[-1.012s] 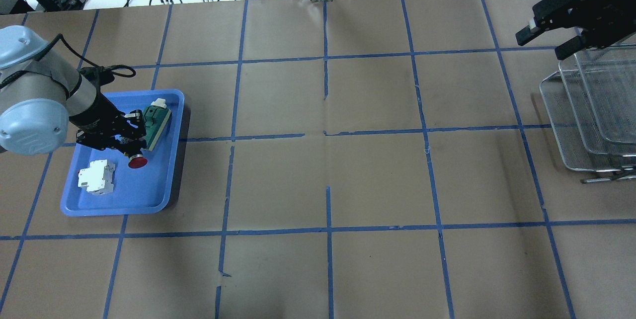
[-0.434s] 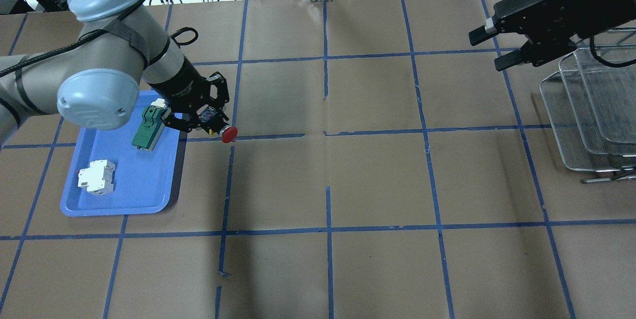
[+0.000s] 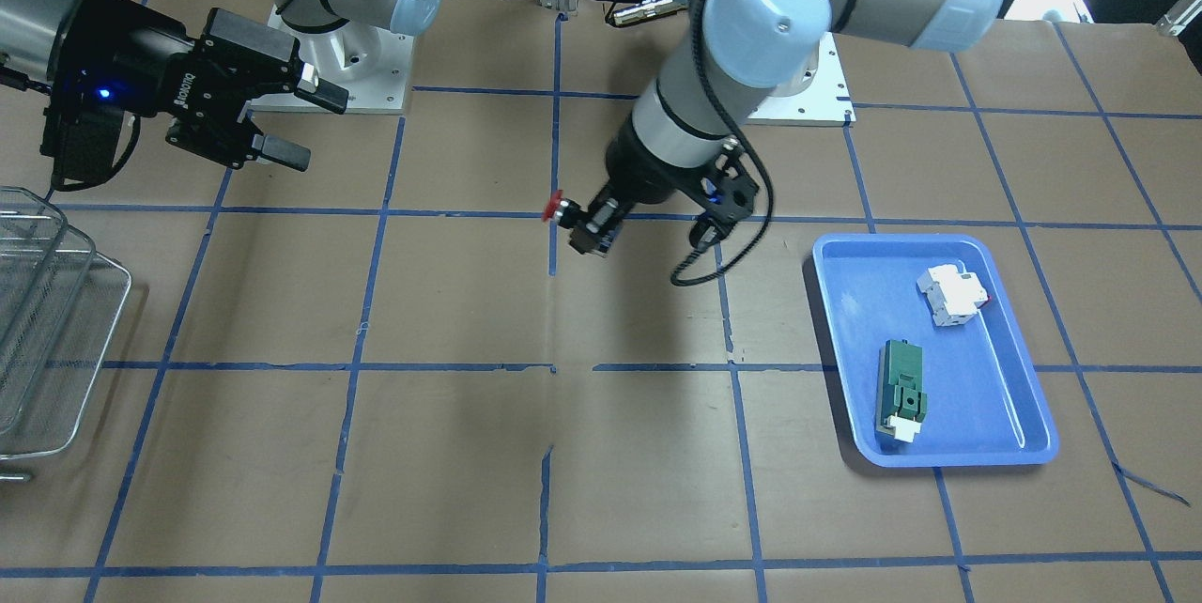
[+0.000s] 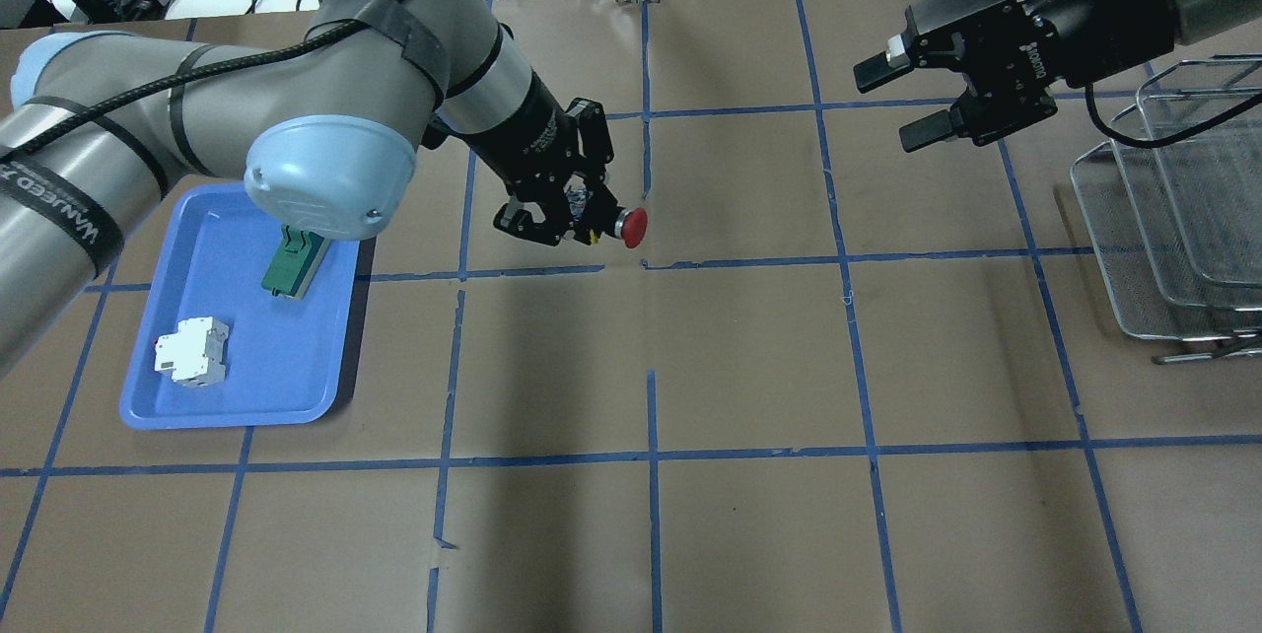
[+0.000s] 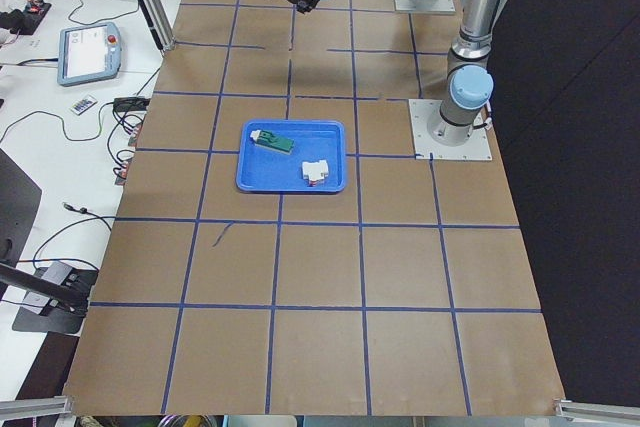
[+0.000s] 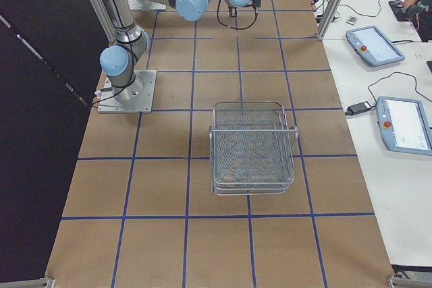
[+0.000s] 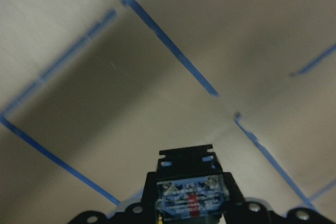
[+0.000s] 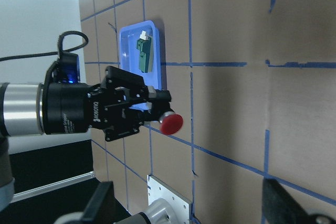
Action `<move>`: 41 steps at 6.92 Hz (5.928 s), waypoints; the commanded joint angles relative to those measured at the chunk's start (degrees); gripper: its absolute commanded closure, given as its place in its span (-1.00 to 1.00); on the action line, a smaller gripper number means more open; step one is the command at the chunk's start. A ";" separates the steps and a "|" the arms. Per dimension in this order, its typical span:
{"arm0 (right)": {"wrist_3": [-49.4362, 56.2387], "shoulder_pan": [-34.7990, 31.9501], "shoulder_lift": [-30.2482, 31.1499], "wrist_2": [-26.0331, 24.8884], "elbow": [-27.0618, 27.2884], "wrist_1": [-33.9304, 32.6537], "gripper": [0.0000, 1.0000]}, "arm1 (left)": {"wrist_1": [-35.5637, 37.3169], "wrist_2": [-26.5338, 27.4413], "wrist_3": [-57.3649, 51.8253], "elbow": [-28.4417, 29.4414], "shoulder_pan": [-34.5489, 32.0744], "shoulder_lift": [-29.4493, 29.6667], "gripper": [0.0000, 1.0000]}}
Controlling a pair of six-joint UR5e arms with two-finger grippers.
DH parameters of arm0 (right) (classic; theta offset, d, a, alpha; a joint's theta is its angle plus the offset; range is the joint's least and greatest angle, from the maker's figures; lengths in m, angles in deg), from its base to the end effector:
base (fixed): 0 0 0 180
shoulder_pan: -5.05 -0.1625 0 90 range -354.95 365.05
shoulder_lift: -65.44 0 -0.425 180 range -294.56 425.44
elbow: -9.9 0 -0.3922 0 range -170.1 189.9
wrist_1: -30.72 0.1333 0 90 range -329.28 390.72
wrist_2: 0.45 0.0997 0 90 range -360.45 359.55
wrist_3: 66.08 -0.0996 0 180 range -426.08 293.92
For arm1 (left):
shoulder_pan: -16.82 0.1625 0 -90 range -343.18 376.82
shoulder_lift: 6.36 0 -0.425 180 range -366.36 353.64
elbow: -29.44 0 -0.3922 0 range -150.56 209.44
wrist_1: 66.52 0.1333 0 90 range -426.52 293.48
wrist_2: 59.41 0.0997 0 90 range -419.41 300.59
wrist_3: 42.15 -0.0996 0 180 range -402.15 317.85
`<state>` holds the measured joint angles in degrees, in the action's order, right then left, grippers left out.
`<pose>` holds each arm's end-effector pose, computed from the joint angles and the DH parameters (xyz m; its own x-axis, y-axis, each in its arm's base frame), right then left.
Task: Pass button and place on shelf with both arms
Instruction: 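Lift the red button with the left gripper while the right arm moves inward, then bring the held button toward the right gripper while the right gripper approaches it, then close the right gripper on the red button while the left gripper opens, then carry the button with the right gripper to the rack while the left arm withdraws, then lower the button into the wire rack and open the right gripper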
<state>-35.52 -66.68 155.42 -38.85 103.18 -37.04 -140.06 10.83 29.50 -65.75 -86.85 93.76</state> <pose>0.0581 -0.4983 0.4661 -0.5605 0.0083 -0.8281 -0.0025 0.9999 0.0117 -0.2933 -0.4994 0.3856 -0.5117 -0.8500 0.1255 -0.7921 0.5232 0.3145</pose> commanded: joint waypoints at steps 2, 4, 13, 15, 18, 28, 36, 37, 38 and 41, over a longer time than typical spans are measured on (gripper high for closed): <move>0.28 -0.43 -1.47 5.18 0.15 -0.27 -1.00 | 0.94 -3.86 12.52 2.20 -4.69 1.39 1.00; 1.52 0.62 -1.56 5.18 4.35 0.16 -1.00 | 1.12 -3.97 12.72 2.29 -4.96 2.18 1.00; 0.02 0.44 1.78 7.80 17.99 -8.42 -1.00 | 6.66 -13.29 20.10 4.84 -6.89 4.47 1.00; 0.28 0.44 2.13 7.81 18.43 -9.06 -1.00 | 6.66 -13.37 20.28 5.01 -6.89 4.47 1.00; 0.11 0.36 2.39 7.29 18.43 -8.89 0.37 | 6.66 -13.29 20.28 4.93 -6.89 4.47 1.00; -0.50 0.35 2.75 -0.56 11.79 -10.63 0.62 | 5.26 -10.93 11.46 3.62 -3.32 0.53 -1.00; 0.63 7.69 -3.22 -66.72 4.03 -40.26 0.53 | -16.72 19.40 -68.87 2.73 18.24 -9.76 -1.00; 1.07 10.87 -4.19 -65.85 4.11 -40.26 0.44 | -13.68 21.24 -70.67 3.43 17.98 -9.51 -1.00; 0.99 12.82 -6.37 -65.67 3.41 -40.18 0.42 | -11.82 22.47 -71.99 2.65 17.02 -9.68 -1.00; 2.57 16.70 -7.97 -61.89 2.79 -40.09 -0.07 | -11.80 20.56 -69.82 4.31 15.08 -8.63 -1.00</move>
<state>-33.43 -50.71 147.94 -101.28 106.38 -77.21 -151.84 32.34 -41.11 -61.81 -71.36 84.98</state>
